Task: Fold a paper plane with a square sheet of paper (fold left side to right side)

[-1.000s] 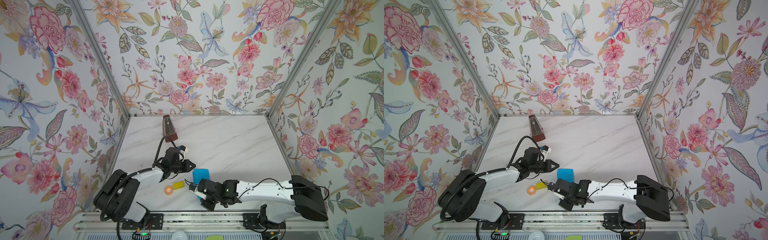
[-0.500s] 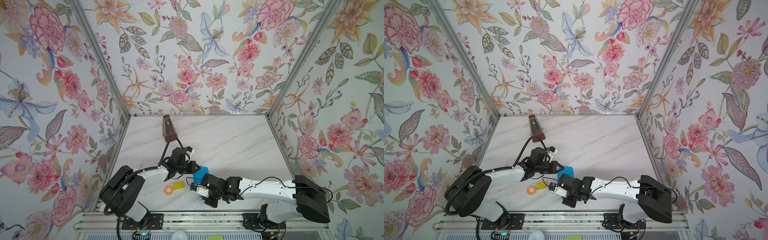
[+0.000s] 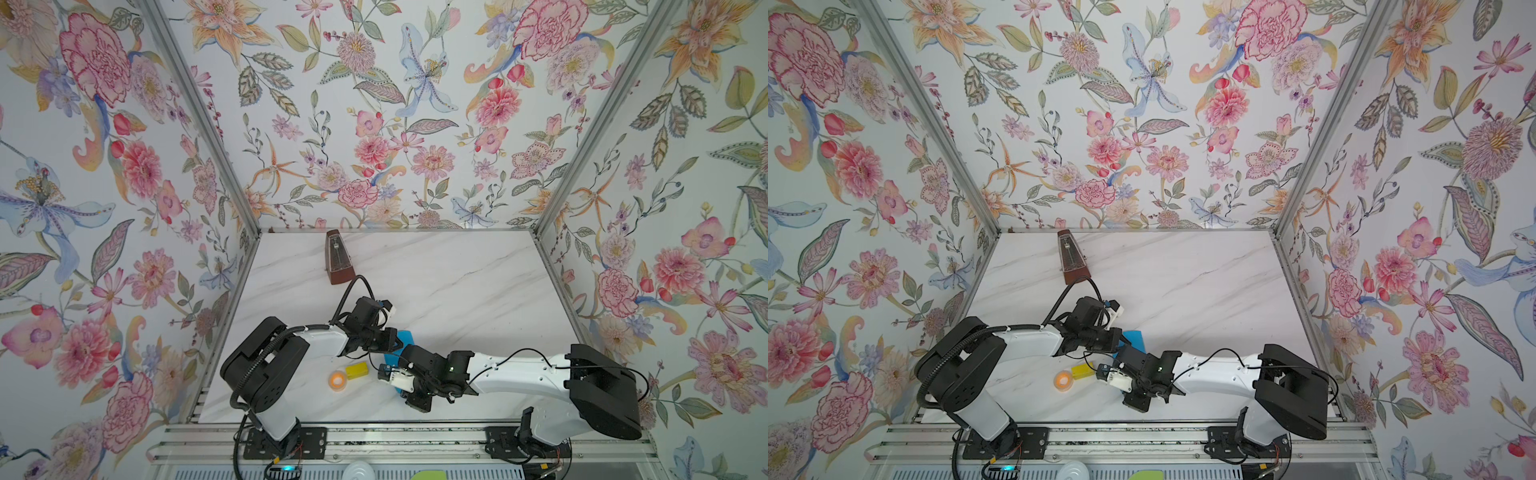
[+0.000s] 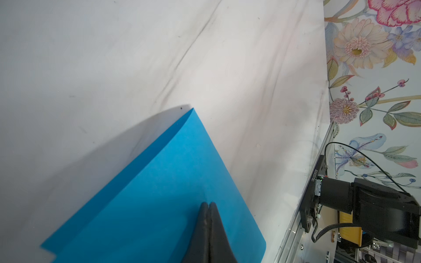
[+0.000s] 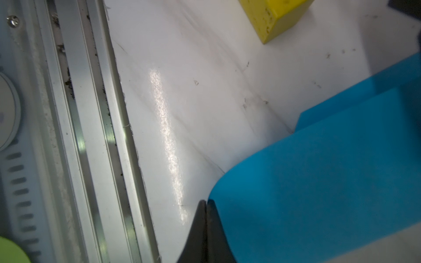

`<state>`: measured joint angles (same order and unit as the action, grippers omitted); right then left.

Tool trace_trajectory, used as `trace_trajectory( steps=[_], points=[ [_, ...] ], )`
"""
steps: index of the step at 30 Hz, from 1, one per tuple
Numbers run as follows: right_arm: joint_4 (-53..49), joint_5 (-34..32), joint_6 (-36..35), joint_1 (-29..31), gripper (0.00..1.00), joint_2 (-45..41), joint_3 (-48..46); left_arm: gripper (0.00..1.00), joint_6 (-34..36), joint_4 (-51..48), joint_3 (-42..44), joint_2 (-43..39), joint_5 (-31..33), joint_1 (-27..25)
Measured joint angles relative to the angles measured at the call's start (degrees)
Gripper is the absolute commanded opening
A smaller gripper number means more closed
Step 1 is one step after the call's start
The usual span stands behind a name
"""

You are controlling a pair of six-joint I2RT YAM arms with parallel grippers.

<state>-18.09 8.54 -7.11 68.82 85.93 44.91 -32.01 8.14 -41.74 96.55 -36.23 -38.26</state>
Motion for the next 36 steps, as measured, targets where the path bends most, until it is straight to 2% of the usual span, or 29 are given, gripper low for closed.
trace_trajectory(
  steps=[6,14,36],
  points=[
    [0.81,1.64,0.76,-2.58,0.0,-0.11,0.0,0.02,4.39,-5.62,-1.66,2.01,1.16,-0.02],
    [2.08,3.85,3.37,-6.58,0.0,-1.2,-0.11,0.01,8.26,-7.72,-2.58,2.47,1.33,-0.02],
    [4.31,6.03,7.21,-15.21,0.0,-1.05,-2.19,0.01,11.96,-8.76,-3.08,2.58,1.31,-0.02]
  ],
)
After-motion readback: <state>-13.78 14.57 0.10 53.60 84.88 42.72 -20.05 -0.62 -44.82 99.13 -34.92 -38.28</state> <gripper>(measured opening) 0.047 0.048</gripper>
